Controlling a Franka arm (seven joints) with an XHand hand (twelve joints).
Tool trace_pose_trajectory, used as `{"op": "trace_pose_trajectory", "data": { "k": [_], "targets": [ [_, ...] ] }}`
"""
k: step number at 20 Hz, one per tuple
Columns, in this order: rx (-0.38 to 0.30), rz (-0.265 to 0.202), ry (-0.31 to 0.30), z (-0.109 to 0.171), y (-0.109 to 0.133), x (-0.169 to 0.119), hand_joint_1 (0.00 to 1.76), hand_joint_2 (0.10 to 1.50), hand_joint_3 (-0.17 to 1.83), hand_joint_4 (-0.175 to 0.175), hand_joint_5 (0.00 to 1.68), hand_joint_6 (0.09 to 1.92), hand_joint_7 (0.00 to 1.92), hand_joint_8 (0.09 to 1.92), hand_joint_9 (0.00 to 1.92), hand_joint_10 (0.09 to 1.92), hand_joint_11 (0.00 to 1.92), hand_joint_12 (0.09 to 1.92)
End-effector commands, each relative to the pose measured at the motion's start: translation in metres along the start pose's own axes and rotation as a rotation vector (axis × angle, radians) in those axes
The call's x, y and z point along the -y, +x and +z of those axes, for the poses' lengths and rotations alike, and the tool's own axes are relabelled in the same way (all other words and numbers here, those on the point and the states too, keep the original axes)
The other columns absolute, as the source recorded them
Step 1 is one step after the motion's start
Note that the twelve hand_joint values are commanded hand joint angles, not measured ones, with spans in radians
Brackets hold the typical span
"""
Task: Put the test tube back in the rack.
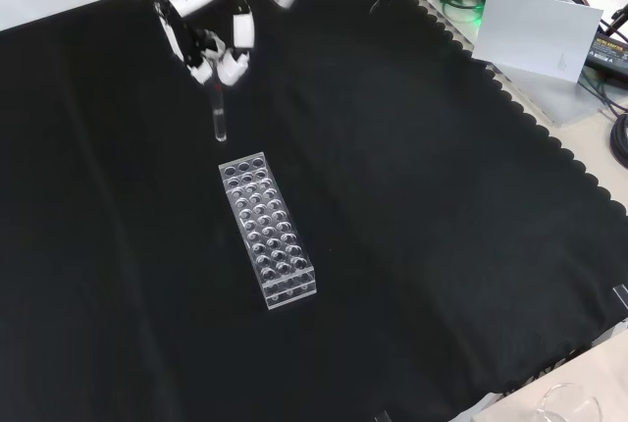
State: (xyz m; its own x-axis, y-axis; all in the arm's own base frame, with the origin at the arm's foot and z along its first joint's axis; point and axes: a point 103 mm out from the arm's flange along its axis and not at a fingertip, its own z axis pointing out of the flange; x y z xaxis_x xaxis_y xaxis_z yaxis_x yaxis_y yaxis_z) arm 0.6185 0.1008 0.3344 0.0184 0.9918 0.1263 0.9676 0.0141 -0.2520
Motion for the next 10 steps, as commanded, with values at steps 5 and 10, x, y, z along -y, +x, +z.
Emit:
{"op": "trace_pose_trajectory", "data": {
  "k": [5, 10],
  "targets": [
    [0.03, -0.197, 0.049, 0.02, 0.096, -0.012, 1.25, 0.53, 0.76, -0.175, 1.53, 0.2, 1.8, 0.45, 1.61, 0.74, 1.35, 1.0],
    [0.037, -0.235, 0.091, 0.027, 0.106, -0.01, 1.25, 0.53, 0.76, -0.175, 1.53, 0.2, 1.8, 0.45, 1.61, 0.74, 1.35, 1.0]
  ]
}}
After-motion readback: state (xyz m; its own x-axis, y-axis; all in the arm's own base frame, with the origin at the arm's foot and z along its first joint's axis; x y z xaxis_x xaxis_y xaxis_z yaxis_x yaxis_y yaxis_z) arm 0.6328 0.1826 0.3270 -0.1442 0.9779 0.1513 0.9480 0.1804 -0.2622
